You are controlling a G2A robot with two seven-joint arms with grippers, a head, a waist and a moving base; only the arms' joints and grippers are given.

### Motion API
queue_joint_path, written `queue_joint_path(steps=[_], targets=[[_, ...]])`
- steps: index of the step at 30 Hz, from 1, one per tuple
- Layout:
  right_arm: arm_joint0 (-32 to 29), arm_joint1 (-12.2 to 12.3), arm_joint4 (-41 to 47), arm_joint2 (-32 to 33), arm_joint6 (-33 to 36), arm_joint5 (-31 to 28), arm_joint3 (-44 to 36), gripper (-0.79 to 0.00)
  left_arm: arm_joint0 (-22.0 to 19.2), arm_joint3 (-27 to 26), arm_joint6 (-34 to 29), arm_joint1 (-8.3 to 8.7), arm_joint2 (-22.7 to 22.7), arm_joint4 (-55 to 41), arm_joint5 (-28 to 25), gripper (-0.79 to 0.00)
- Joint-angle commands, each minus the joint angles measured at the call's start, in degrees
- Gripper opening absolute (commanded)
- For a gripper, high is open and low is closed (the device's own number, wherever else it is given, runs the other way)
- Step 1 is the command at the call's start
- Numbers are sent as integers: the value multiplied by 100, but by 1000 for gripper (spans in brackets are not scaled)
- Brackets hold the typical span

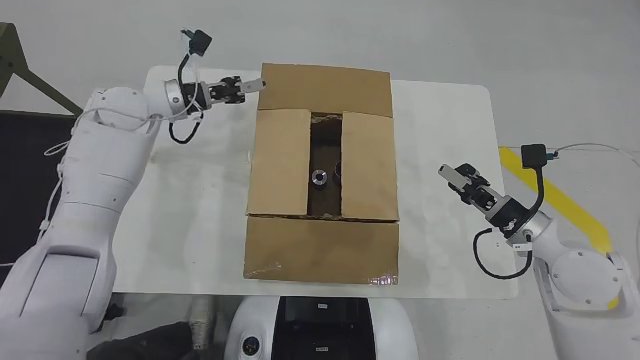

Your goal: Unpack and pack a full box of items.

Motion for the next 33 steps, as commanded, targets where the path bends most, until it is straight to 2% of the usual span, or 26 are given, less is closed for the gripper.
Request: queue_joint_path(steps=[1,8,11,23,33], targets=[[0,0,0,0,0,0,0,0,-68,186,120,-27,69,69,-35,0],[0,0,0,0,0,0,0,0,-448,812,513,-189,391,222,-117,0],[0,0,0,0,0,0,0,0,-625,1103,582,-309,562,5,23,0],[0,0,0,0,0,0,0,0,-1306,1912,682,-747,1175,-149,-133,0],[0,0,0,0,0,0,0,0,-1614,2466,505,-1079,1286,-1060,102,0]])
